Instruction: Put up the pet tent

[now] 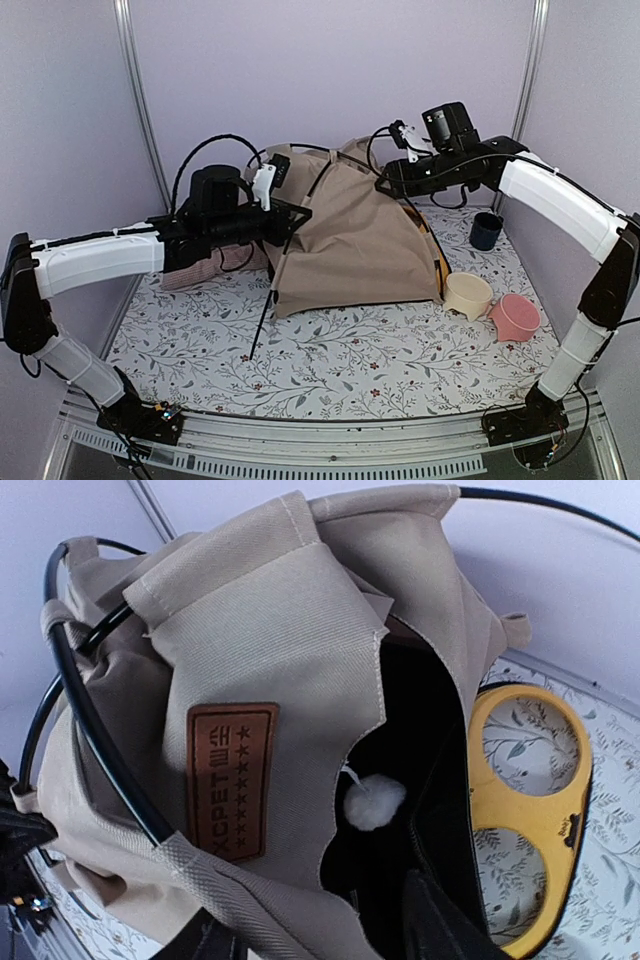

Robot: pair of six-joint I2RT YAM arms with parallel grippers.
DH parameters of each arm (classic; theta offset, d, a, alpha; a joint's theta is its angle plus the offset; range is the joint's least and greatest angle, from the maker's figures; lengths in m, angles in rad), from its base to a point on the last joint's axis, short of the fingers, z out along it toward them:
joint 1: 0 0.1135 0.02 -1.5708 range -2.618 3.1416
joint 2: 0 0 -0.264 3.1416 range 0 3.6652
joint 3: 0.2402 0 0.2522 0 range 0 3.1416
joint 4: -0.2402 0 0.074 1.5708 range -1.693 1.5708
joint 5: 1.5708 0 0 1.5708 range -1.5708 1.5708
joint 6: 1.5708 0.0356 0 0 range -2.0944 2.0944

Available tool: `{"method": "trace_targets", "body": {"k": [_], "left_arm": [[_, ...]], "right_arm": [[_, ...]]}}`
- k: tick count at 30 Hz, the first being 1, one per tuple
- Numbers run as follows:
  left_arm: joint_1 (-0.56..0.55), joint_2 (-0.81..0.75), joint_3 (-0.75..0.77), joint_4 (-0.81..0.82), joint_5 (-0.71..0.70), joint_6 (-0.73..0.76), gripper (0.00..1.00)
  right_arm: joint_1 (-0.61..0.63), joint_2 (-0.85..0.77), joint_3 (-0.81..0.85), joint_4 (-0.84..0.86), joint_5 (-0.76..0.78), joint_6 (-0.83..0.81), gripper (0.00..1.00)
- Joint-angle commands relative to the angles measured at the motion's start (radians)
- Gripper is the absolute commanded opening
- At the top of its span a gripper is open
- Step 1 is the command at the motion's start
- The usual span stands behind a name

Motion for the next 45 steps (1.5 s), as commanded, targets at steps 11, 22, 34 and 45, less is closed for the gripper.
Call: {"method": "trace_targets", "body": {"k": [11,22,34,45], "left_arm": [[-0.041,0.109,0.221,-0.105,-0.030,-0.120,0.00],[-0.046,0.157,0.307,-0.129,-0.023,-0.190,0.00],[-0.058,0.220,0.397,-0.123,0.013,-0.257,0.00],[-0.061,0.254,0.457,-0.130,0.040,-0.258,0.00]], "right_arm": [[0.004,-0.458,-0.301,0.254,-0.046,0.078,0.88],[0.218,-0.546,-0.621,0.496,-0.246,0.238,0.83],[0.399,-0.328,-0.846,0.902,-0.250,0.453,0.67],[0.433,-0.156,-0.815,0.991,-0.224,0.495,0.48]]}}
